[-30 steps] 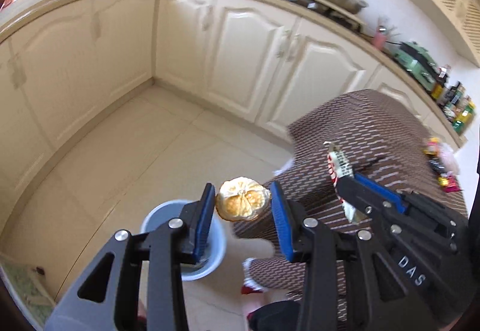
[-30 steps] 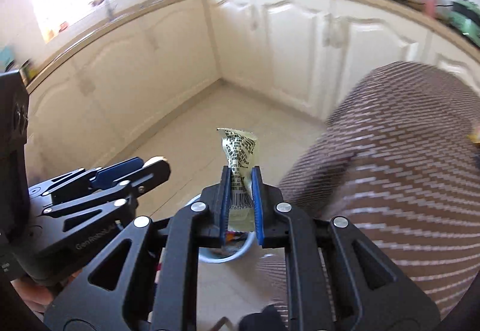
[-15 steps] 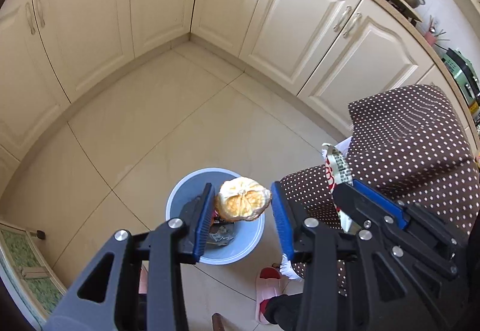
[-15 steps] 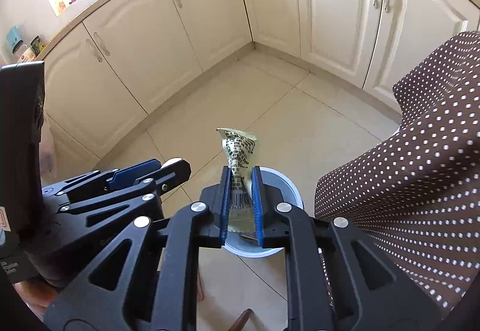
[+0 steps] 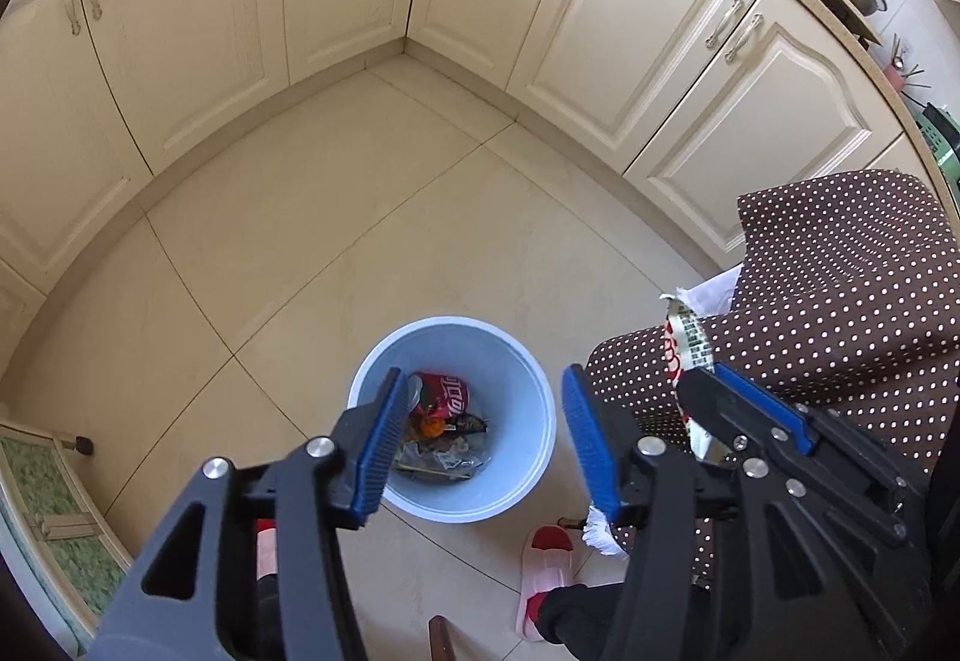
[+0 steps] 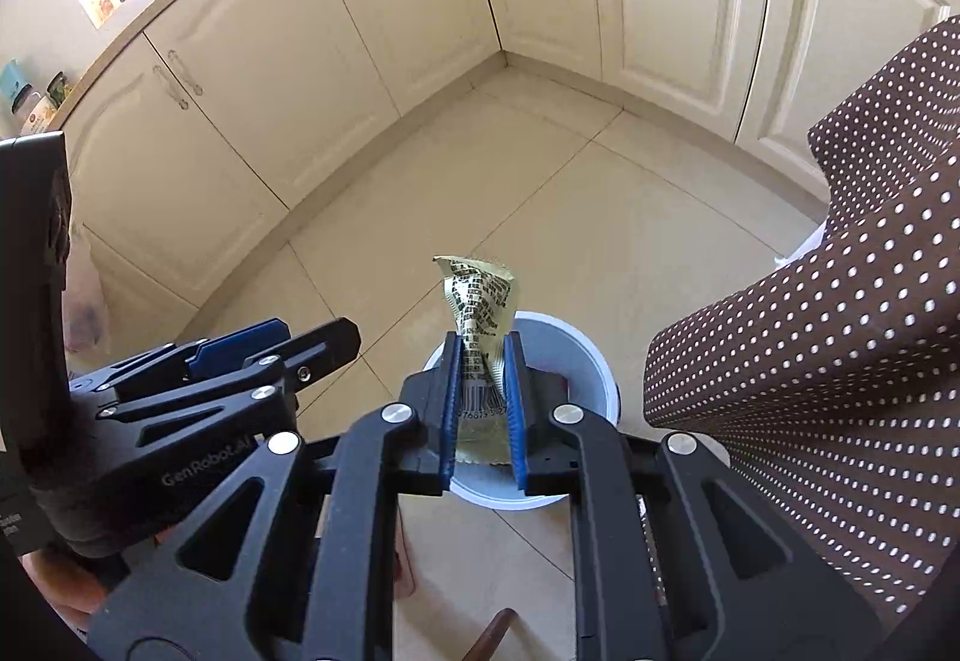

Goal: Collect trash
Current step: 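Carry the bread piece and wrapper over the blue bin and open both tools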

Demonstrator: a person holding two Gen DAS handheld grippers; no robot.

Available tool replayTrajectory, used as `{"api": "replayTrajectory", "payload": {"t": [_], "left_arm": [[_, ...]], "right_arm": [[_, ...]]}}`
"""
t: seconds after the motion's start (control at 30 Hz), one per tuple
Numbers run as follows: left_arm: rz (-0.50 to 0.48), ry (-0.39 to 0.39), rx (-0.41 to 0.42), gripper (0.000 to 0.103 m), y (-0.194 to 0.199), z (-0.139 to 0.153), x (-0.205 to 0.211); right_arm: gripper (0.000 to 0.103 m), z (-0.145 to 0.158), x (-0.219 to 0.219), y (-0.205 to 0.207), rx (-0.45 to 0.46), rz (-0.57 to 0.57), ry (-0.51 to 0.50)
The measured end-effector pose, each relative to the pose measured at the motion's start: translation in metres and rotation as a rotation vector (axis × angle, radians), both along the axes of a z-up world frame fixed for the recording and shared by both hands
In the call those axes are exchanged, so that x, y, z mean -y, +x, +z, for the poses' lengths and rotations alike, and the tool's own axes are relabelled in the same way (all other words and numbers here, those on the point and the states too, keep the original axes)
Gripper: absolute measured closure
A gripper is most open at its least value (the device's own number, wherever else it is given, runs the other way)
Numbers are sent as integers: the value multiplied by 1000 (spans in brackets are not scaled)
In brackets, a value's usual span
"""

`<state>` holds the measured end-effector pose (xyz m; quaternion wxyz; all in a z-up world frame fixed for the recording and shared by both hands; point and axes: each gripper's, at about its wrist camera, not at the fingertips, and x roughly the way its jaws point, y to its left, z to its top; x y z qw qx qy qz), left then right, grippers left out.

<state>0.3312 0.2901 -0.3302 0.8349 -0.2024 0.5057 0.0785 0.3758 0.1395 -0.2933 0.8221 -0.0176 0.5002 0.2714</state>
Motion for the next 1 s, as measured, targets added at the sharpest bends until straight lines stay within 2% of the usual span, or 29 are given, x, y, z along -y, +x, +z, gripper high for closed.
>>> {"api": "replayTrajectory", "payload": {"t": [0.37,0.67,1.0], "left_arm": [[29,0,9,50,-6,3,-14],[37,8,25,50,-13,15,-18],[18,31,68,50,-26,50,-8]], "right_arm": [[88,-8,-9,3,-19,11,11],[81,-2,-17,-1,-13,22,5],[76,30,0,-14,40,-3,25]]}}
